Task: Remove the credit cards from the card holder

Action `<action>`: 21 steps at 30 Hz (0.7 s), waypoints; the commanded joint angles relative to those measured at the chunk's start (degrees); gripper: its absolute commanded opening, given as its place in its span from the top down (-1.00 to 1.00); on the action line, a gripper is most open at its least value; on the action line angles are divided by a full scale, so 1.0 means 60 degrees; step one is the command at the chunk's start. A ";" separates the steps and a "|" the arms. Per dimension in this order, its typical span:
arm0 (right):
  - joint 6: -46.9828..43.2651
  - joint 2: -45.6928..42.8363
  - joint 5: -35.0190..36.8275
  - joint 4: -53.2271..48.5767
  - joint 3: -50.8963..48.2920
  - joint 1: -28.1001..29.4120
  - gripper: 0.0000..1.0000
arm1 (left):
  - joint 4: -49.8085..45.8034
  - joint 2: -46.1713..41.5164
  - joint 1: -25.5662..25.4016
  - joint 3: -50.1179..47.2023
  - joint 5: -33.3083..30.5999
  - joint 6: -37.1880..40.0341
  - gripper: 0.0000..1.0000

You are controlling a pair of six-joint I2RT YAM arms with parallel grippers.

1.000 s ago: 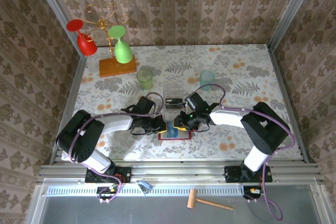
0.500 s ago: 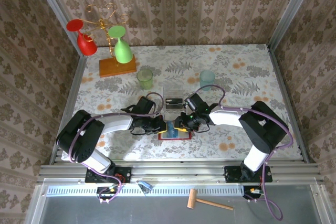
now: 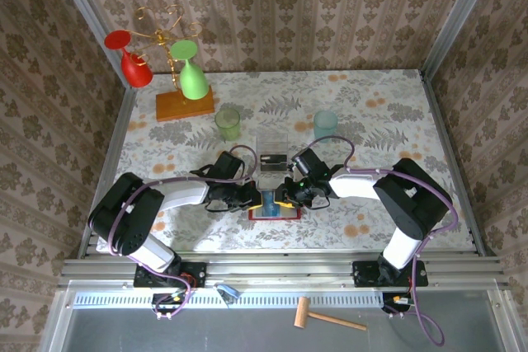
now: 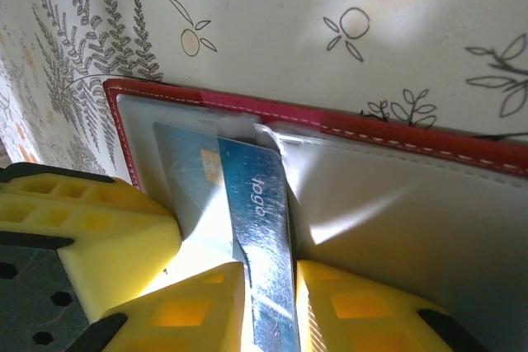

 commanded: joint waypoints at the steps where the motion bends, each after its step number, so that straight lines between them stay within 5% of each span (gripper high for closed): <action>1: 0.0162 -0.0095 -0.0239 0.0218 -0.0149 -0.0049 0.56 | -0.0597 0.0201 -0.0090 0.0015 -0.0259 0.0176 0.91; 21: 0.0482 -0.0038 -0.0513 0.0866 -0.0329 -0.0067 0.69 | -0.0543 0.0192 -0.0118 -0.0014 -0.0267 0.0154 0.91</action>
